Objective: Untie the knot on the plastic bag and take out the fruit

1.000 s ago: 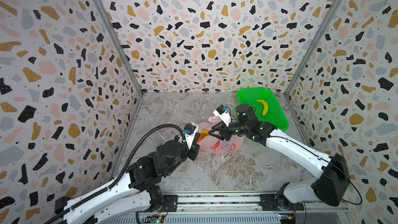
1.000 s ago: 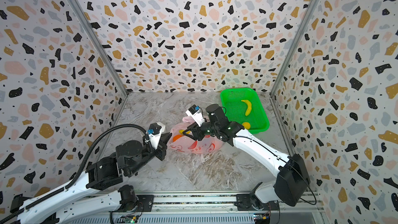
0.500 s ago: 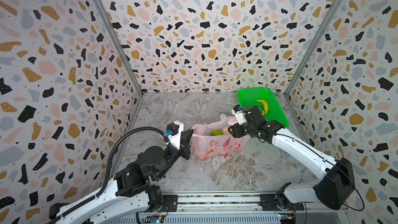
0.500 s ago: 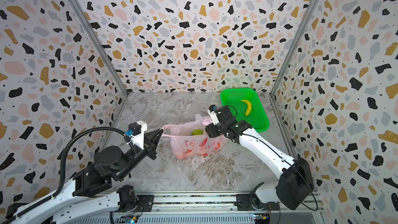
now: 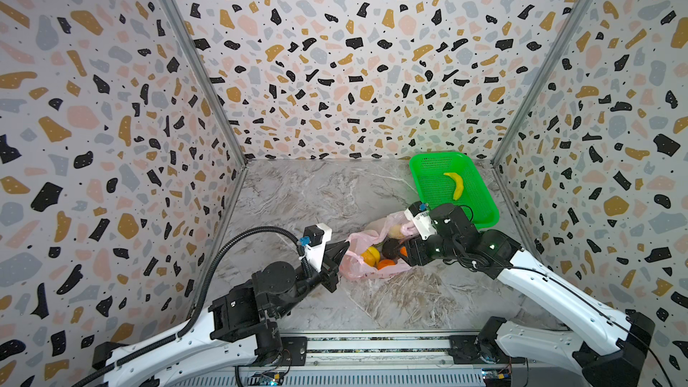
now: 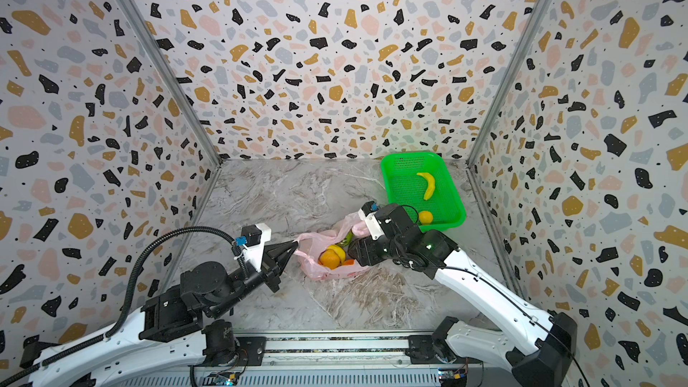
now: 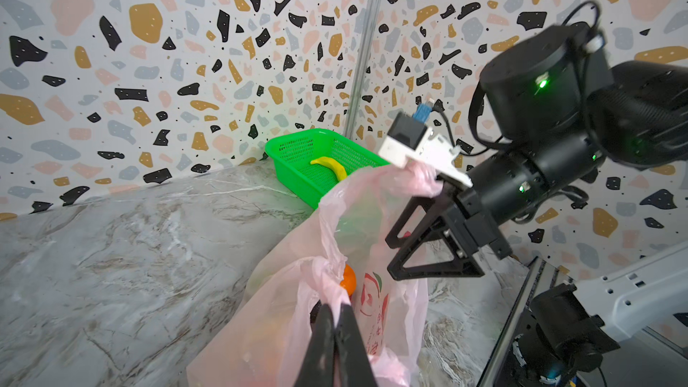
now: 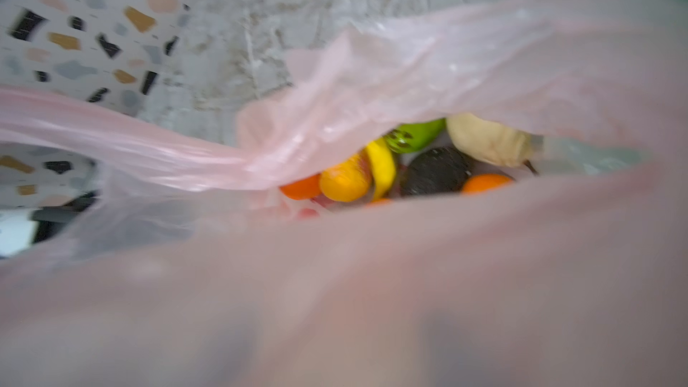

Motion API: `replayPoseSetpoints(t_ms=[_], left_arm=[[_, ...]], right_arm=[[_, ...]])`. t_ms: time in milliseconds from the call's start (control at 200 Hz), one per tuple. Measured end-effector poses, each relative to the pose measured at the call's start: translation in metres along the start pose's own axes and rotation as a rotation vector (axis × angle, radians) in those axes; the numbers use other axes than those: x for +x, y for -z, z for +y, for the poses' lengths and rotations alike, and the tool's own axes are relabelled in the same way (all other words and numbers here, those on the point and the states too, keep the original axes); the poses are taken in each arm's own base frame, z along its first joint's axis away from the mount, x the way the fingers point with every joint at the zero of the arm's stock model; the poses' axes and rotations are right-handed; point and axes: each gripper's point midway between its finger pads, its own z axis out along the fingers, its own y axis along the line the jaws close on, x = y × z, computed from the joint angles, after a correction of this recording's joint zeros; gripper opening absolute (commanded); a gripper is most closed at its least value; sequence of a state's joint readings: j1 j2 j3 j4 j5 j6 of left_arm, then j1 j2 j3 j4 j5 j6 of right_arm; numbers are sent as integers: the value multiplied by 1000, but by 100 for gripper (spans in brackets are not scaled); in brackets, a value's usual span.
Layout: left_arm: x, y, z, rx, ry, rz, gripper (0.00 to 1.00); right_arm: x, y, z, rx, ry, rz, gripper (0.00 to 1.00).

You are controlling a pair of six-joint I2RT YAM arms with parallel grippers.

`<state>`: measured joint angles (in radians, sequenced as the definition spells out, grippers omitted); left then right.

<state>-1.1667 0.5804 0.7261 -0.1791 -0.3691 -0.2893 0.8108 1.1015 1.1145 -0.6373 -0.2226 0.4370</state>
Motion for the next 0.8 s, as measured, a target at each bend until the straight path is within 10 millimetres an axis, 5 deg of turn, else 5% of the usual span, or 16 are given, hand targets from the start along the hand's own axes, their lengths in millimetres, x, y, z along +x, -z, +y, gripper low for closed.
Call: replayPoseSetpoints(t_ms=[190, 420, 636, 801], left_arm=[[0, 0, -5, 23, 2, -1, 0], [-5, 3, -6, 30, 8, -19, 0], [-7, 2, 0, -2, 9, -28, 0], [-5, -1, 4, -35, 13, -24, 0]], right_arm=[[3, -20, 27, -100, 1, 32, 62], [24, -59, -4, -1, -57, 40, 52], [40, -75, -10, 30, -50, 77, 77], [106, -76, -5, 9, -46, 204, 89]])
